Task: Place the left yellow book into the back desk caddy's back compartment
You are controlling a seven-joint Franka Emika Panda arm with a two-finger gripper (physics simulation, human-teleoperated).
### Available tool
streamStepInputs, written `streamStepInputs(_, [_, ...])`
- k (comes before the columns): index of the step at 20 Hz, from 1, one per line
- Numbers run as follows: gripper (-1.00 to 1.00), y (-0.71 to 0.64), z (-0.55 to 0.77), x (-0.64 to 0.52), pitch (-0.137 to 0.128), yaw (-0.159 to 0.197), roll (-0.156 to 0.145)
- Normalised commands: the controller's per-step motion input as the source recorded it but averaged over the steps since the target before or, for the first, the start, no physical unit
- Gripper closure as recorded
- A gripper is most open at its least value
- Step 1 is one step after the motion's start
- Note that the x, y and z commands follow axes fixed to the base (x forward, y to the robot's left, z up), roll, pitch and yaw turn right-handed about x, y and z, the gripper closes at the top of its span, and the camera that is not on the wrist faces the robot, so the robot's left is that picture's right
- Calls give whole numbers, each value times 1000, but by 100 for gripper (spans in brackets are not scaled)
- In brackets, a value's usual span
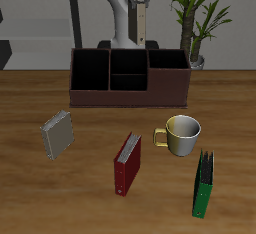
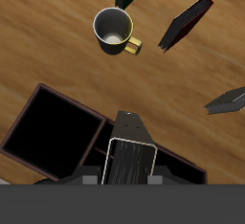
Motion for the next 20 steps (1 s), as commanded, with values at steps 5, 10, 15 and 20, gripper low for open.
streamStepInputs(5, [100, 11, -11, -217, 18, 171, 1])
streamStepInputs(10, [100, 45, -89, -157, 32, 208, 1])
streamStepInputs(15, [100, -66, 25, -94, 10, 122, -36])
streamStepInputs(20, [100, -33, -17, -98, 14, 163, -35])
